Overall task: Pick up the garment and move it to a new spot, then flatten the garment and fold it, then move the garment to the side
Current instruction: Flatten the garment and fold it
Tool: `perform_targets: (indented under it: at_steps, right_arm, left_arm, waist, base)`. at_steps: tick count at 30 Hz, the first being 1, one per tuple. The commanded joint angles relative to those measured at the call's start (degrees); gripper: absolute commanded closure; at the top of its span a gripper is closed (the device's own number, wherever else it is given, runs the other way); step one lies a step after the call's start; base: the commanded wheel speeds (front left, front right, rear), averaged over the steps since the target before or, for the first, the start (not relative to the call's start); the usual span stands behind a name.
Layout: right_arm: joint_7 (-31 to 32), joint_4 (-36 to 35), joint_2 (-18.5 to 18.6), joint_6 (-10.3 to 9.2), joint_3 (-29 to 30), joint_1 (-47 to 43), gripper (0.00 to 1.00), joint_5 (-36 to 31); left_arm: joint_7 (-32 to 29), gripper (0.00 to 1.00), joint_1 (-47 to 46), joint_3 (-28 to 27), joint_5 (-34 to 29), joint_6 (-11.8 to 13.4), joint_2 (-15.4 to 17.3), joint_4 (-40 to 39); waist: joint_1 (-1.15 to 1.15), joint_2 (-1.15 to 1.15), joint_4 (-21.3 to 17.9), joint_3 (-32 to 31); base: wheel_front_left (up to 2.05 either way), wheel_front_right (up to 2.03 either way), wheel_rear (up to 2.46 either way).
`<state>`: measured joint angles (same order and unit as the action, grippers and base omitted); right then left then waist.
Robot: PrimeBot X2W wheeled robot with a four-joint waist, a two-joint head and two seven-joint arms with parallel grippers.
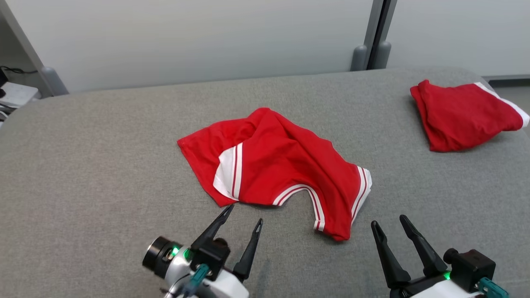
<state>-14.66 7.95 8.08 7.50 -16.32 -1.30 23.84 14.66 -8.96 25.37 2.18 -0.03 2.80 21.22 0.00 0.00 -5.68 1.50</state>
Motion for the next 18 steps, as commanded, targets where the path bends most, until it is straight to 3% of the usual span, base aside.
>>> perform_targets:
  at_steps: [1, 11, 18]
  right_arm:
    - [-0.3, -1.6, 0.7, -0.01, -1.3, 2.5, 0.00, 0.2]
    - [-0.3, -1.7, 0.8, -0.01, -3.2, 7.1, 0.00, 0.8]
    - [-0.3, -1.7, 0.8, -0.01, -3.9, 9.0, 0.00, 1.4]
  left_arm:
    - [0.3, 0.00, -4.2, -1.0, -1.2, -0.5, 0.1, 0.0]
    - [0.3, 0.00, -18.7, 7.5, -9.8, -0.4, 1.1, 14.6]
    - [0.3, 0.00, -25.1, 11.2, -12.0, 0.4, 2.0, 24.6]
  waist:
    - [0.00, 0.00, -0.7, 1.6]
    - [0.00, 0.00, -4.3, 8.0]
    - [0.00, 0.00, -7.2, 10.2]
  base:
    - [0.00, 0.00, 0.00]
    - [0.00, 0.00, 0.00]
    - [0.00, 0.00, 0.00]
